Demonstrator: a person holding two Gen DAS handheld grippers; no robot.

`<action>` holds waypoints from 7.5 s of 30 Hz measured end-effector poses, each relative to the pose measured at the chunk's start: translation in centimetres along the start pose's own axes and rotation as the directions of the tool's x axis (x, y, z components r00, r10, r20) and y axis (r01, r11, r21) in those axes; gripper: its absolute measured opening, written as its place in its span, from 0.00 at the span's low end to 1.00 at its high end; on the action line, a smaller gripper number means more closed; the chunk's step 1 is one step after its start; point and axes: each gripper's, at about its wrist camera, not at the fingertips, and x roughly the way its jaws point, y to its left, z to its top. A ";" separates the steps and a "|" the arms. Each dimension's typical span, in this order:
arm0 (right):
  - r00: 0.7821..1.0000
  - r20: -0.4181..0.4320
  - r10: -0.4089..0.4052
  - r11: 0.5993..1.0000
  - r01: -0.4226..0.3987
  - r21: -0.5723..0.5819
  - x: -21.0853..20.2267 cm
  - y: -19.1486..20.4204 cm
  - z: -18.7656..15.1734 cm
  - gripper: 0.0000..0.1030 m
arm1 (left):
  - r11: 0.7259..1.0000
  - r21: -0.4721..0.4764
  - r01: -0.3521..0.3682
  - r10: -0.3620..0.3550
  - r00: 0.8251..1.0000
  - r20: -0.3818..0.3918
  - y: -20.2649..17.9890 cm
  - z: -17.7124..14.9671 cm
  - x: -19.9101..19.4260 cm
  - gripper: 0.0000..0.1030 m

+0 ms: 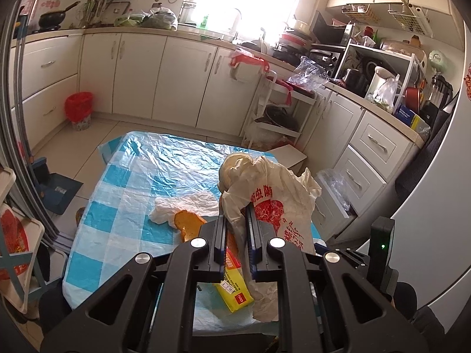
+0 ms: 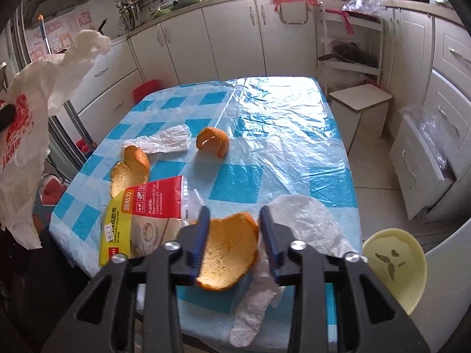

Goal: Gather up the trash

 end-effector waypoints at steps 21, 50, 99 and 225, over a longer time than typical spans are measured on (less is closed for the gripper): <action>0.992 -0.085 0.089 0.888 -0.041 0.458 1.6 -7.5 -1.0 0.42 | 1.000 -0.028 0.010 -0.010 1.000 0.007 1.4 0.1 -0.1 0.11; 0.995 -0.098 -0.003 0.983 0.020 0.180 2.0 -1.8 -0.6 0.41 | 0.999 -0.041 0.002 -0.002 1.000 0.003 1.9 -0.2 0.0 0.11; 0.897 0.058 -0.439 0.856 0.398 0.329 -11.2 -16.1 -1.6 0.06 | 0.937 0.206 0.281 -0.239 0.949 -0.207 -18.8 -3.5 9.8 0.11; 0.979 -0.087 -0.186 0.982 0.187 0.009 4.7 -2.4 1.0 0.75 | 0.969 -0.111 -0.221 0.173 0.927 -0.333 8.8 -4.5 17.8 0.05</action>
